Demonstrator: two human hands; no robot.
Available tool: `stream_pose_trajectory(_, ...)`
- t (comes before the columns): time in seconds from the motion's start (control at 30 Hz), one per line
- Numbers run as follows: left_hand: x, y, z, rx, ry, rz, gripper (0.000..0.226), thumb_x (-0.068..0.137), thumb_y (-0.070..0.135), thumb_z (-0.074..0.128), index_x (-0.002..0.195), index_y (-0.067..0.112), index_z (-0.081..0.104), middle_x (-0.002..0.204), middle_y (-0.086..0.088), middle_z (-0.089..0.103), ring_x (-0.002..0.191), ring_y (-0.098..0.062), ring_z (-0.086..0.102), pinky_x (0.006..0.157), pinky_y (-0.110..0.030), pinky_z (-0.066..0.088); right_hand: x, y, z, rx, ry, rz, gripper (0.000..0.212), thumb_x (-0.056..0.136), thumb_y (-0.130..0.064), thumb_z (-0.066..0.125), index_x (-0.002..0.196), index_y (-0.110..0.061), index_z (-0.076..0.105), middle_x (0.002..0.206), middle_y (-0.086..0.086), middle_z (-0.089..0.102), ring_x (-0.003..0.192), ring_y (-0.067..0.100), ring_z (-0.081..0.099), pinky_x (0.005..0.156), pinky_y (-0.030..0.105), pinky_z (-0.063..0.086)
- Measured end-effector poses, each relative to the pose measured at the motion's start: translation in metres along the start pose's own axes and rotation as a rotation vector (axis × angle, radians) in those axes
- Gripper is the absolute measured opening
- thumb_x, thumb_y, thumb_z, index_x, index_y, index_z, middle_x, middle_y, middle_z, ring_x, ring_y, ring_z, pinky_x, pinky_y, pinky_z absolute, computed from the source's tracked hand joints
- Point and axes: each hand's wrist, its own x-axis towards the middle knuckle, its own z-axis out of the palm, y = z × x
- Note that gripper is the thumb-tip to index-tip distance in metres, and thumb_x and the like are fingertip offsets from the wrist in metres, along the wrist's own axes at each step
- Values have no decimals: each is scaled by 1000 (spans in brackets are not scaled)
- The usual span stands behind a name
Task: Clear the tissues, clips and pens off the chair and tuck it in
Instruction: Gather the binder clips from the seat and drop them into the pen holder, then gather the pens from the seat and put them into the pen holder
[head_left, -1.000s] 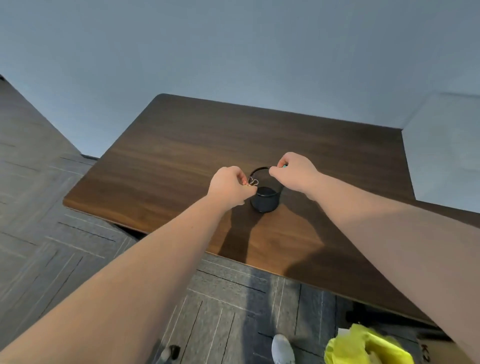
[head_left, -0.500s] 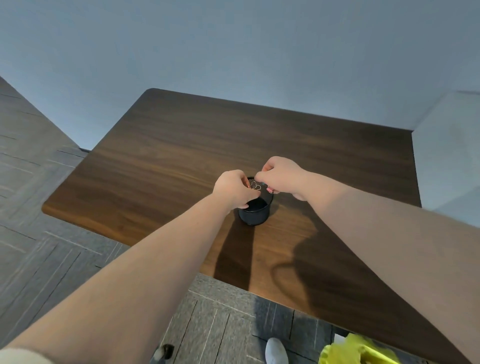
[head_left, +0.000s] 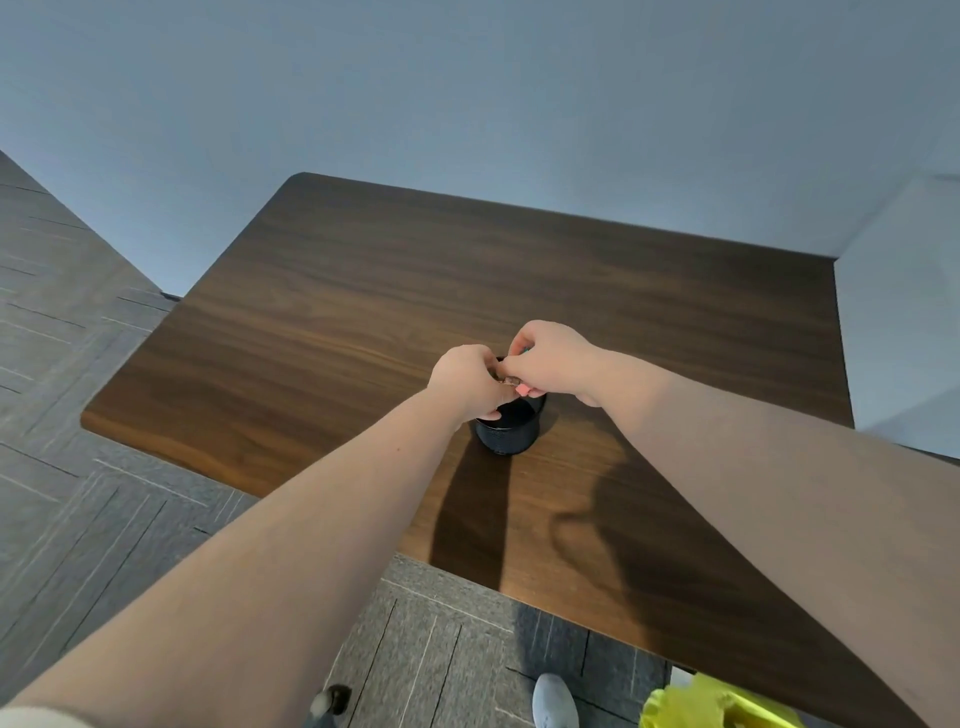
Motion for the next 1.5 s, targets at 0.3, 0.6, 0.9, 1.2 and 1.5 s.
stream_pose_trajectory(0.3, -1, -8, -11, 155, 80, 94, 25, 80, 13, 66, 105, 11, 63, 108, -12, 68, 97, -30, 67, 87, -39, 56, 0, -1, 3, -68, -16, -3, 27, 89, -20, 63, 112, -6, 61, 97, 9, 66, 97, 26, 68, 89, 42, 57)
stream_pose_trajectory(0.6, -6, -12, -21, 194, 87, 146, 39, 78, 14, 67, 116, 12, 59, 118, -7, 62, 104, -28, 63, 89, -38, 55, -2, -4, 4, -169, -53, -26, 33, 87, -13, 62, 119, -10, 56, 111, 10, 64, 91, 27, 71, 82, 38, 59)
stream_pose_trajectory(0.9, -23, -22, -31, 292, 122, 169, 51, 80, 30, 70, 126, 16, 54, 129, -5, 57, 113, -24, 57, 88, -32, 48, -14, -11, 10, -286, 6, -111, 33, 89, -16, 61, 121, -11, 55, 97, 1, 52, 87, 18, 51, 65, 24, 42)
stream_pose_trajectory(1.2, -73, -71, -56, 288, 83, 105, 55, 84, 31, 67, 134, 20, 46, 140, -6, 48, 120, -27, 53, 99, -37, 47, -51, -37, 43, -377, -16, -157, 37, 89, -23, 61, 125, -14, 54, 117, 3, 54, 106, 22, 52, 87, 29, 42)
stream_pose_trajectory(1.5, -165, -188, -90, 256, 106, -23, 61, 81, 38, 68, 135, 21, 45, 142, -5, 46, 125, -27, 50, 102, -36, 44, -109, -93, 138, -495, -134, -234, 41, 90, -27, 61, 129, -16, 50, 134, 7, 52, 120, 24, 52, 95, 30, 44)
